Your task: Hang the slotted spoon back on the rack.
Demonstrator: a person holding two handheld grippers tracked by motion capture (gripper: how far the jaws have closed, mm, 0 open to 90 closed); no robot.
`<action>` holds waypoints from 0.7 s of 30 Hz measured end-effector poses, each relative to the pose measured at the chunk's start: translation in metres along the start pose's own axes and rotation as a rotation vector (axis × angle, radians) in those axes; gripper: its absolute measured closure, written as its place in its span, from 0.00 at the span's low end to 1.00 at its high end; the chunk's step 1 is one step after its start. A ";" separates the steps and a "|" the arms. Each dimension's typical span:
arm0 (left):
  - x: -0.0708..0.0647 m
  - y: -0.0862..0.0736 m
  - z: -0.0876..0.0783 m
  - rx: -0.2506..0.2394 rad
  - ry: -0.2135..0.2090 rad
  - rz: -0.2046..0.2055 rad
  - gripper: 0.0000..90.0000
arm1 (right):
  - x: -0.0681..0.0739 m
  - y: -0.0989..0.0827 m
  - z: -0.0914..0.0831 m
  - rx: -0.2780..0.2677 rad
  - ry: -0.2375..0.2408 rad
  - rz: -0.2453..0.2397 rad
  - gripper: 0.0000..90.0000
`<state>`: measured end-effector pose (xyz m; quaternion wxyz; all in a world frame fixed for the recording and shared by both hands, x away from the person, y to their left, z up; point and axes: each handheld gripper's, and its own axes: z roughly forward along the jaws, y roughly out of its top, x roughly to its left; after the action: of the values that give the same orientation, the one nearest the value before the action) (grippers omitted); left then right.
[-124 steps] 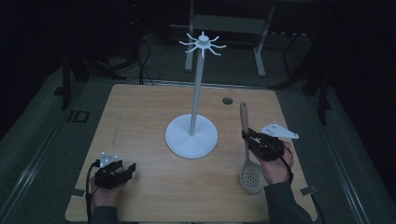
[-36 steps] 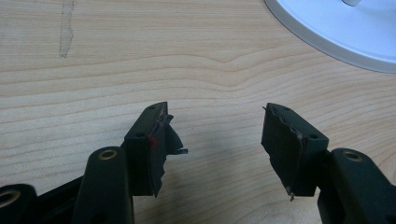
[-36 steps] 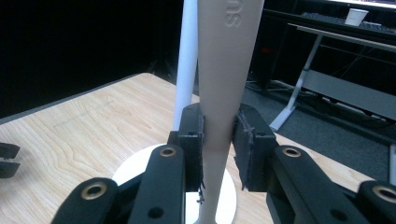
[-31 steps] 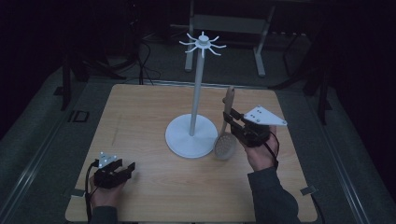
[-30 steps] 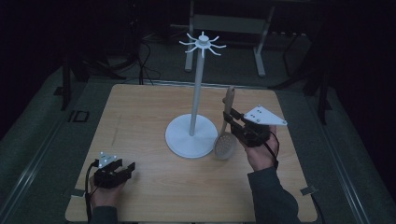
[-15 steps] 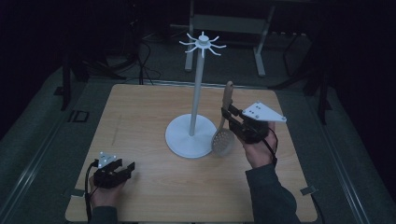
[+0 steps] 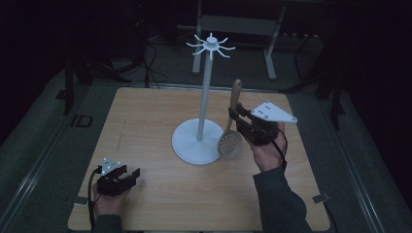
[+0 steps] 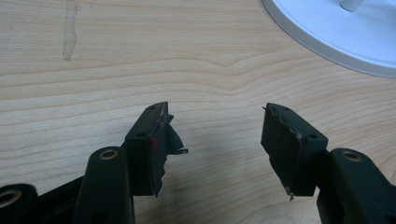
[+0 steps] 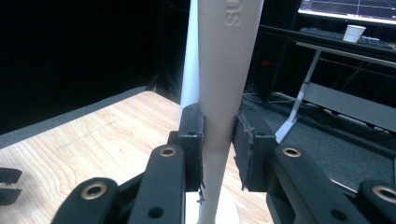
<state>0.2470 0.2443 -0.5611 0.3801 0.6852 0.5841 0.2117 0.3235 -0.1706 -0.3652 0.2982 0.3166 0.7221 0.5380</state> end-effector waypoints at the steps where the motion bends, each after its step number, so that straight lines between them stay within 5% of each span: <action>1: 0.000 0.000 0.000 0.001 0.000 0.000 0.47 | 0.000 0.001 0.000 -0.001 -0.001 0.000 0.82; 21: 0.000 0.000 0.000 0.000 0.000 0.000 0.47 | -0.002 0.018 0.004 -0.005 0.000 -0.011 0.82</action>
<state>0.2472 0.2440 -0.5613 0.3799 0.6852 0.5843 0.2116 0.3304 -0.1663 -0.3488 0.3019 0.3116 0.7225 0.5382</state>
